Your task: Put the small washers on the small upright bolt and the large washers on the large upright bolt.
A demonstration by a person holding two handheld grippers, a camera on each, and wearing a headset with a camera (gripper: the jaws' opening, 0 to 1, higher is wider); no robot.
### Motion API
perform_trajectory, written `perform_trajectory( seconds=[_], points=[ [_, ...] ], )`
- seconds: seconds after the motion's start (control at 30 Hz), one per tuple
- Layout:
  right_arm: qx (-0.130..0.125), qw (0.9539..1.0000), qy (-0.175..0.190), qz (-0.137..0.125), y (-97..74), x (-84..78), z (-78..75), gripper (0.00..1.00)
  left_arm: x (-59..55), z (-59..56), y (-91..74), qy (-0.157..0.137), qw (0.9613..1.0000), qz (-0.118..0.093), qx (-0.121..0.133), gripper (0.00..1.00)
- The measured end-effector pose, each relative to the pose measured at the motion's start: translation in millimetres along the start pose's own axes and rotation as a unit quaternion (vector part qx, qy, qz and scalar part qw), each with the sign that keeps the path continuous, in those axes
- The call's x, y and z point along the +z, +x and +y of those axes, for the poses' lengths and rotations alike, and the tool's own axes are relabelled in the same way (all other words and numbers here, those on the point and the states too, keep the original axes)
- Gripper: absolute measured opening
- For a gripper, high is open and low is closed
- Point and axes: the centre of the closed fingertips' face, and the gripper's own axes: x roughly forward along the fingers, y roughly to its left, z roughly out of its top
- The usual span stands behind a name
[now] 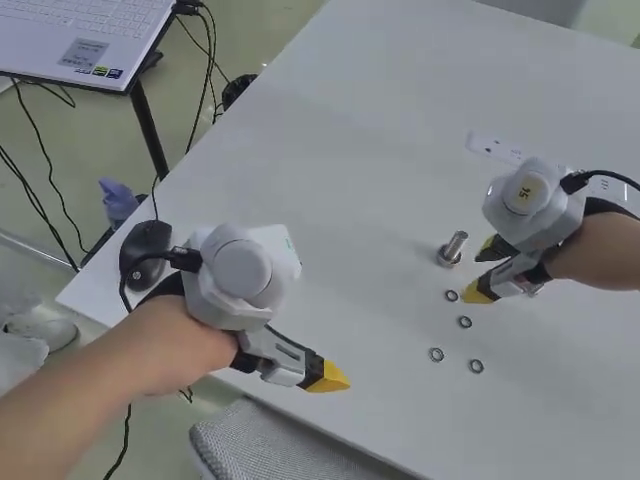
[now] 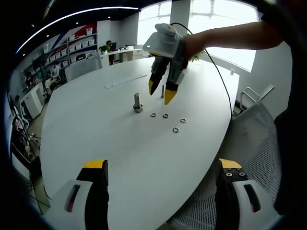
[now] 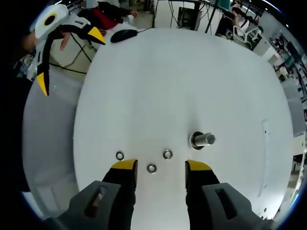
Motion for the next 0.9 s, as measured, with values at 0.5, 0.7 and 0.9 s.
perform_trajectory(
  seconds=[0.5, 0.7, 0.9],
  points=[
    [-0.006, 0.9999, 0.014, -0.002, 20.8, -2.8, -7.3, 0.38, 0.7, 2.7, 1.6, 0.001, 1.0000, 0.002, -0.007, 0.93],
    [-0.007, 0.9998, 0.019, 0.005, 38.2, -7.2, -11.4, 0.37, -1.8, 8.7, -0.3, 0.002, 1.0000, 0.004, -0.007, 0.92],
    [-0.009, 0.9998, 0.015, 0.012, 51.7, -10.7, -14.6, 0.35, -4.3, 12.9, -0.5, 0.002, 0.9999, 0.007, -0.009, 0.92]
  ],
)
